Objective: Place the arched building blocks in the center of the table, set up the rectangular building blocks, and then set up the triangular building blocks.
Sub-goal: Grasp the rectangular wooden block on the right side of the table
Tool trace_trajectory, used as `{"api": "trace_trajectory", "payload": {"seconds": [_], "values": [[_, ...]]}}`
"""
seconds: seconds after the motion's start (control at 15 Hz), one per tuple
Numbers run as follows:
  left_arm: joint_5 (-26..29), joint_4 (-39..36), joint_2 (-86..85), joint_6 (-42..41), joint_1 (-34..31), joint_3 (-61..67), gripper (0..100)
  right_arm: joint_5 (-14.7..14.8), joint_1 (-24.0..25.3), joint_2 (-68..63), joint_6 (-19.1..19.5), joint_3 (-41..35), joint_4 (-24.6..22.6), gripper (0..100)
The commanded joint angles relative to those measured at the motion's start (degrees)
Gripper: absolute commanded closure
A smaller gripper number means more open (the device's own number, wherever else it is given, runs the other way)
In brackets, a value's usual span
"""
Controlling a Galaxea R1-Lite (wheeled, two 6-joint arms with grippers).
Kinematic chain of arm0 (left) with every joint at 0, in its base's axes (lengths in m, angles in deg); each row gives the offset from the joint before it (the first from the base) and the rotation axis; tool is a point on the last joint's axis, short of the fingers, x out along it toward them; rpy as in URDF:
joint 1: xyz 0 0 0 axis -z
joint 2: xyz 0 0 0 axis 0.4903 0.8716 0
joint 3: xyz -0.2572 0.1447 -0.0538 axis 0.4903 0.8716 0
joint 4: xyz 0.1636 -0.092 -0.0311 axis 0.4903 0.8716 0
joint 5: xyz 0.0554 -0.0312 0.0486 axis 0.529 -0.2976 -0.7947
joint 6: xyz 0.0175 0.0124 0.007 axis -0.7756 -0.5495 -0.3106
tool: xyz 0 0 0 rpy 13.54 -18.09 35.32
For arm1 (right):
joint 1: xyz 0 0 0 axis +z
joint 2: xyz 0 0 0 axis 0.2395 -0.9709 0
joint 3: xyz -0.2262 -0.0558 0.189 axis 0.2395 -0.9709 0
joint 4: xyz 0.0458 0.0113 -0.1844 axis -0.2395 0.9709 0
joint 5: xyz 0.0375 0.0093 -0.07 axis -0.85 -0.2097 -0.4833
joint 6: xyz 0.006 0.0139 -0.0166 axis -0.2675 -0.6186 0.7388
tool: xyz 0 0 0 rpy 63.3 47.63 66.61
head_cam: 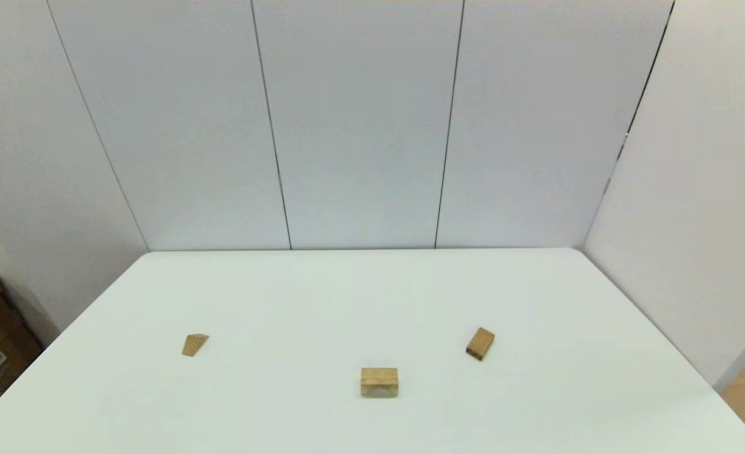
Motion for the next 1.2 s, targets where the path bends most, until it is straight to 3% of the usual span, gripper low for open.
{"api": "trace_trajectory", "payload": {"seconds": [0.07,0.4,1.2], "values": [[0.0,1.3,0.1,0.0,0.0,1.1,0,0.1,0.0,0.0,0.0,0.0,0.0,0],[1.6,6.4,0.1,0.9,0.0,1.1,0,0.1,0.0,0.0,0.0,0.0,0.0,0],[1.3,6.7,0.1,2.8,0.0,1.1,0,0.0,0.0,0.0,0.0,0.0,0.0,0]]}}
